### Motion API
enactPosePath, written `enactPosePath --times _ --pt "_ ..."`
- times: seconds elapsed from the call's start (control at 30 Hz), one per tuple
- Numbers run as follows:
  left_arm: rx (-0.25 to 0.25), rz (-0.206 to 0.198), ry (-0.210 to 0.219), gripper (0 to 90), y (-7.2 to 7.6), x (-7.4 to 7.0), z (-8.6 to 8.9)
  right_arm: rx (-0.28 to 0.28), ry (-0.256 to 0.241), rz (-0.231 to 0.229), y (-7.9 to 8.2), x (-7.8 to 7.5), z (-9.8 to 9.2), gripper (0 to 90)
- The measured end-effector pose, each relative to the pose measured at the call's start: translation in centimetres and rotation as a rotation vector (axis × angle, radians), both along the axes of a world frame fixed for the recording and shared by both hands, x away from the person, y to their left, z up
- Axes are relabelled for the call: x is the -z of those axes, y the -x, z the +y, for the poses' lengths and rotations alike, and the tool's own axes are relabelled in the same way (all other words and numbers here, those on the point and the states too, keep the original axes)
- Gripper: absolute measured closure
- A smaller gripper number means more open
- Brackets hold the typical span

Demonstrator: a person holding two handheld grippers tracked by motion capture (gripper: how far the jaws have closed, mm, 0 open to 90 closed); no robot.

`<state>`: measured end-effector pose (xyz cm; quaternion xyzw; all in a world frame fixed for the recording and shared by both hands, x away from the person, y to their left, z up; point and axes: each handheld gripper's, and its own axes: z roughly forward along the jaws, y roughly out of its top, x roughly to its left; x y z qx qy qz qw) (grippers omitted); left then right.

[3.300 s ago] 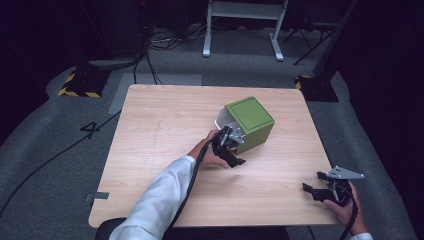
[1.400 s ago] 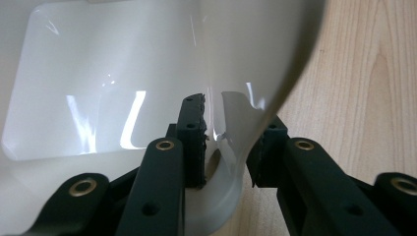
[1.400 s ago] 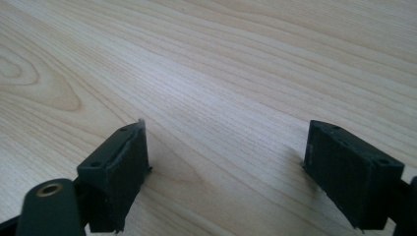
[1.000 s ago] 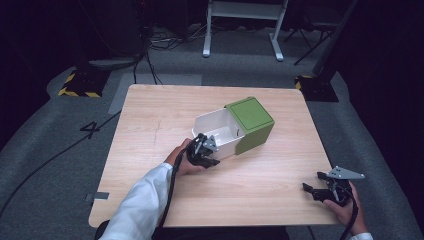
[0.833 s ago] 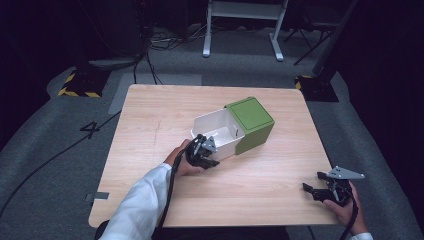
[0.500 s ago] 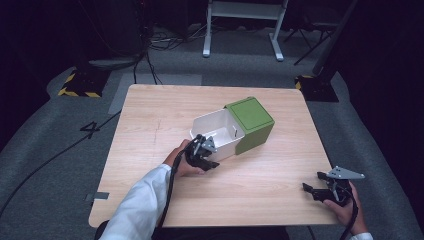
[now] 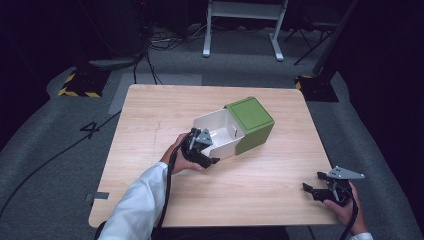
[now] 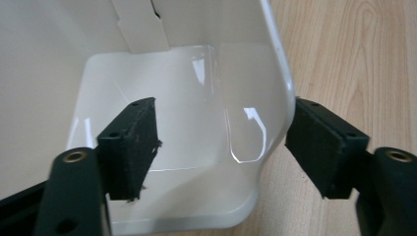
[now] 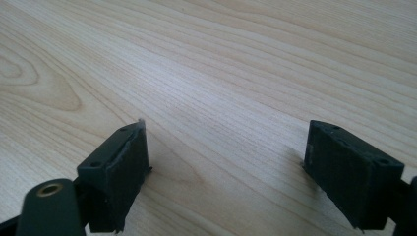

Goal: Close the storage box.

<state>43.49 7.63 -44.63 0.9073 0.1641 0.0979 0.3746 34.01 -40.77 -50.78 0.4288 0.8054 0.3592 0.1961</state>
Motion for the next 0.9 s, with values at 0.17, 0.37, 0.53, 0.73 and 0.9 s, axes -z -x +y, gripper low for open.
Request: enactPosePath --times 0.17,0.37,0.53,0.73,0.9 --pt "-0.035 -0.044 0.004 20.8 0.3 -0.9 0.6 0.0 0.0 0.0 0.0 0.0 0.0 16.9" --pt "-0.063 -0.1 -0.008 18.6 1.1 -1.9 1.5 0.0 0.0 0.0 0.0 0.0 0.0 16.9" --pt "-0.096 -0.141 -0.005 17.8 1.9 -2.8 2.6 0.0 0.0 0.0 0.0 0.0 0.0 16.9" --pt "-0.134 -0.185 -0.006 17.6 2.7 -3.4 3.9 0.0 0.0 0.0 0.0 0.0 0.0 16.9" --pt "-0.159 -0.199 -0.018 17.6 3.6 -3.7 5.5 0.0 0.0 0.0 0.0 0.0 0.0 17.0"
